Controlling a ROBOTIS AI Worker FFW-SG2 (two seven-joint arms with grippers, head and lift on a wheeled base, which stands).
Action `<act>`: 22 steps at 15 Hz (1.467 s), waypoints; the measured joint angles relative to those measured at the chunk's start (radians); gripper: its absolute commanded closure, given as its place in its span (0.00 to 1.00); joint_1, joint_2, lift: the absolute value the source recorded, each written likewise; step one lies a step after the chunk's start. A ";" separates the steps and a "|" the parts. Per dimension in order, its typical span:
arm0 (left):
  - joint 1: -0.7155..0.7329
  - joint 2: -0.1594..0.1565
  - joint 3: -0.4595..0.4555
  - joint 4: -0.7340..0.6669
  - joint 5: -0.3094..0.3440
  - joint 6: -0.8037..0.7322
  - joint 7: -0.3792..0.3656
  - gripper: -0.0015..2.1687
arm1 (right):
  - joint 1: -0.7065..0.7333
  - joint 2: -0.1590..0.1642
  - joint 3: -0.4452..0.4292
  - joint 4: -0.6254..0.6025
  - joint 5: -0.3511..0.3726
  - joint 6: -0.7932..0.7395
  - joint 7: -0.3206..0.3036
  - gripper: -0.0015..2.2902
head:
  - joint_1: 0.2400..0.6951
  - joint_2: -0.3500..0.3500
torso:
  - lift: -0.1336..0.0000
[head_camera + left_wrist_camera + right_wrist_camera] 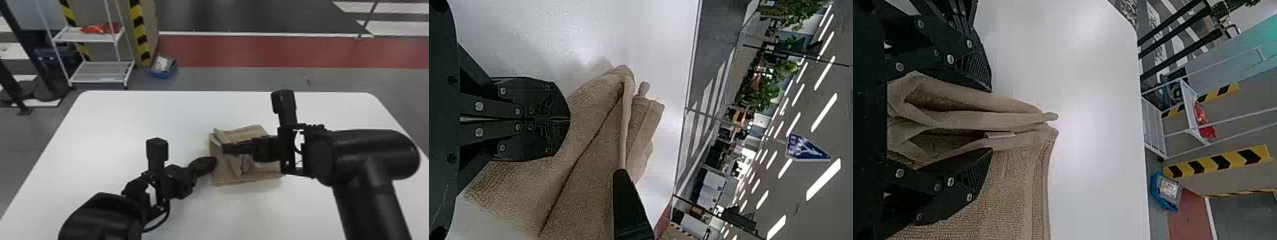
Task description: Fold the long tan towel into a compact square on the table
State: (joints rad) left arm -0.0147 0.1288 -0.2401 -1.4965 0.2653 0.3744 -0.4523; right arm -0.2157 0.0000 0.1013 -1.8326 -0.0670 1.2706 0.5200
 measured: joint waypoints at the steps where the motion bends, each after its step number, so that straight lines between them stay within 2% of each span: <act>1: 0.000 0.000 0.000 0.001 0.000 -0.003 0.000 0.82 | 0.003 0.000 -0.007 -0.001 -0.014 -0.009 0.002 0.12 | 1.00 0.48 | 0.08; 3: 0.001 0.000 0.000 0.001 0.000 -0.006 0.000 0.82 | 0.019 0.000 -0.035 -0.012 -0.068 -0.037 0.012 0.10 | 1.00 0.48 | 0.08; 4: 0.002 0.001 0.001 0.000 0.000 -0.007 0.000 0.79 | 0.029 0.000 -0.049 -0.024 -0.094 -0.037 0.014 0.10 | 1.00 0.48 | 0.08; 5: 0.003 0.001 0.003 -0.001 0.000 -0.011 0.001 0.69 | 0.042 0.000 -0.064 -0.050 -0.115 -0.023 0.016 0.10 | 1.00 0.48 | 0.08; 6: 0.006 0.001 0.006 -0.003 0.001 -0.022 0.001 0.58 | 0.057 0.000 -0.081 -0.079 -0.128 -0.004 0.018 0.10 | 1.00 0.48 | 0.08; 7: 0.014 0.002 0.013 -0.007 0.006 -0.054 -0.001 0.38 | 0.079 0.000 -0.110 -0.118 -0.144 0.014 0.021 0.13 | 1.00 0.48 | 0.08; 8: 0.029 0.005 0.020 -0.017 0.016 -0.094 -0.002 0.14 | 0.110 -0.002 -0.144 -0.162 -0.163 0.029 0.030 0.23 | 1.00 0.47 | 0.08; 9: 0.044 0.007 0.028 -0.035 0.025 -0.116 -0.004 0.03 | 0.140 -0.007 -0.176 -0.204 -0.175 0.041 0.046 0.46 | 1.00 0.46 | 0.08; 10: 0.064 0.010 0.038 -0.063 0.031 -0.128 -0.006 0.01 | 0.176 -0.012 -0.213 -0.251 -0.182 0.053 0.072 0.82 | 1.00 0.43 | 0.08; 11: 0.079 0.011 0.047 -0.089 0.033 -0.131 -0.007 0.01 | 0.203 -0.020 -0.245 -0.289 -0.182 0.072 0.102 0.98 | 1.00 0.42 | 0.08; 15: 0.136 0.020 0.103 -0.162 0.028 -0.152 -0.010 0.01 | 0.296 -0.052 -0.329 -0.377 -0.187 0.132 0.134 0.98 | 1.00 0.38 | 0.08; 17: 0.166 0.023 0.168 -0.189 0.037 -0.206 -0.012 0.01 | 0.347 -0.058 -0.360 -0.403 -0.198 0.138 0.152 0.98 | 1.00 0.42 | 0.08; 20: 0.205 0.027 0.260 -0.232 0.107 -0.230 -0.022 0.01 | 0.385 -0.067 -0.378 -0.398 -0.168 0.084 0.168 0.98 | 1.00 0.47 | 0.08; 22: 0.222 0.031 0.292 -0.239 0.154 -0.236 -0.034 0.01 | 0.365 -0.070 -0.372 -0.351 -0.134 0.025 0.168 0.97 | 1.00 0.49 | 0.08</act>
State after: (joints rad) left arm 0.2070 0.1595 0.0523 -1.7354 0.4192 0.1388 -0.4865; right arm 0.1498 -0.0697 -0.2705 -2.1839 -0.2007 1.2953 0.6880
